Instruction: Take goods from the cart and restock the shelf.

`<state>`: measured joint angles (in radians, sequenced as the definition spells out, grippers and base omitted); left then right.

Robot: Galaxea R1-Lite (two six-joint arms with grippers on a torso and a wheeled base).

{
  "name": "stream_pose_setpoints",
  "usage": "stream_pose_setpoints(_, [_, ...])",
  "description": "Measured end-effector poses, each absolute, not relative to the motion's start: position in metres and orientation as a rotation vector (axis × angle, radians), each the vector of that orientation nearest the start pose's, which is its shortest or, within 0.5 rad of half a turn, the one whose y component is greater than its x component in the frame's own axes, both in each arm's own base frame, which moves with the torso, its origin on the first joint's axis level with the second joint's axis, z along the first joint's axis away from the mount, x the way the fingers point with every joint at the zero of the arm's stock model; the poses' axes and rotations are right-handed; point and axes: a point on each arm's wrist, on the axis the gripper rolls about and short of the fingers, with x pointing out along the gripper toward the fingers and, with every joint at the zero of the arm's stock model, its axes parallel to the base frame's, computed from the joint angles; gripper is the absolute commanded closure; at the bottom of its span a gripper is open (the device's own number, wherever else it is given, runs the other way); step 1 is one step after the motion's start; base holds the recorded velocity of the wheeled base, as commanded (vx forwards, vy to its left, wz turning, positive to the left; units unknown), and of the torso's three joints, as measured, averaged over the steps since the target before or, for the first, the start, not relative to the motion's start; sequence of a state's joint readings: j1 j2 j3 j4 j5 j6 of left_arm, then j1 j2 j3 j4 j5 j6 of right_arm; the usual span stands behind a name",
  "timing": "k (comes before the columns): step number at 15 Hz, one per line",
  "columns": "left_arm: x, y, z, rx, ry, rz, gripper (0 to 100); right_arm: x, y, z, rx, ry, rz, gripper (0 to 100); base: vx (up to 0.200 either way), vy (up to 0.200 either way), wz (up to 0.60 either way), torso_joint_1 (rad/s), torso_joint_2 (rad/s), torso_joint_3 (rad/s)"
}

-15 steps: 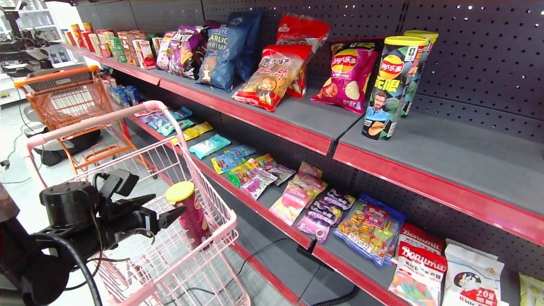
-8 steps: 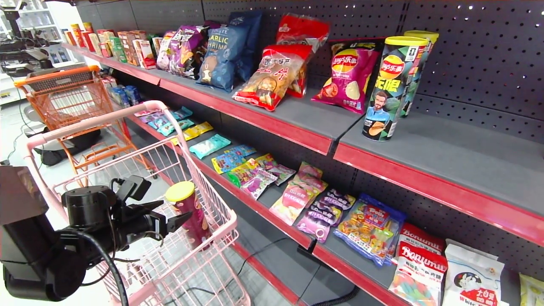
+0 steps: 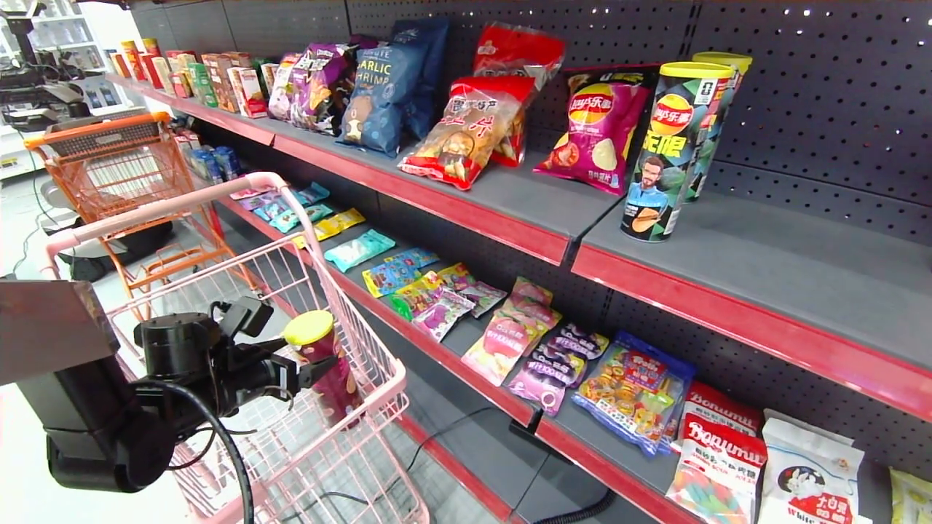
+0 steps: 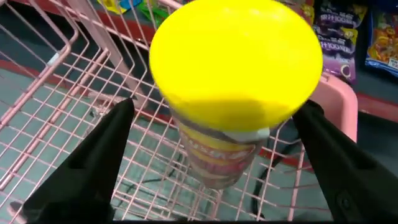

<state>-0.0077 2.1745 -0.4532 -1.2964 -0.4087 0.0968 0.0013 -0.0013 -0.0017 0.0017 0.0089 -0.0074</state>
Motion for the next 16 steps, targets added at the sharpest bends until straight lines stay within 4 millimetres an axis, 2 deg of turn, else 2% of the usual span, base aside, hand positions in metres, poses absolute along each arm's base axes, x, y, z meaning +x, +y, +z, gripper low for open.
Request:
stream_pose_setpoints(5, [0.326, -0.021, 0.015, 0.017, 0.382, -0.457, 0, -0.023, 0.000, 0.076, -0.013, -0.001, 0.009, 0, 0.000, 0.000, 0.00, 0.000, 0.00, 0.000])
stream_pose_setpoints(6, [0.328, -0.022, 0.013, 0.018, 0.384, -0.462, 100, -0.023, 0.000, 0.076, -0.013, -0.001, 0.009, 0, 0.000, 0.000, 0.00, 0.000, 0.00, 0.000])
stream_pose_setpoints(12, [0.327, -0.025, 0.009, 0.012, 0.399, -0.467, 100, -0.023, 0.000, 0.076, -0.012, -0.001, 0.009, 0, 0.000, 0.000, 0.00, 0.000, 0.00, 0.000])
stream_pose_setpoints(14, [0.322, -0.024, 0.011, 0.005, 0.406, -0.461, 100, -0.023, 0.000, 0.076, -0.012, -0.001, 0.009, 0, 0.000, 0.000, 0.00, 0.000, 0.00, 0.000])
stream_pose_setpoints(16, [0.310, -0.022, 0.021, 0.001, 0.410, -0.456, 100, -0.023, 0.000, 0.076, -0.012, -0.001, 0.009, 0, 0.000, 0.000, 0.00, 0.000, 0.00, 0.000])
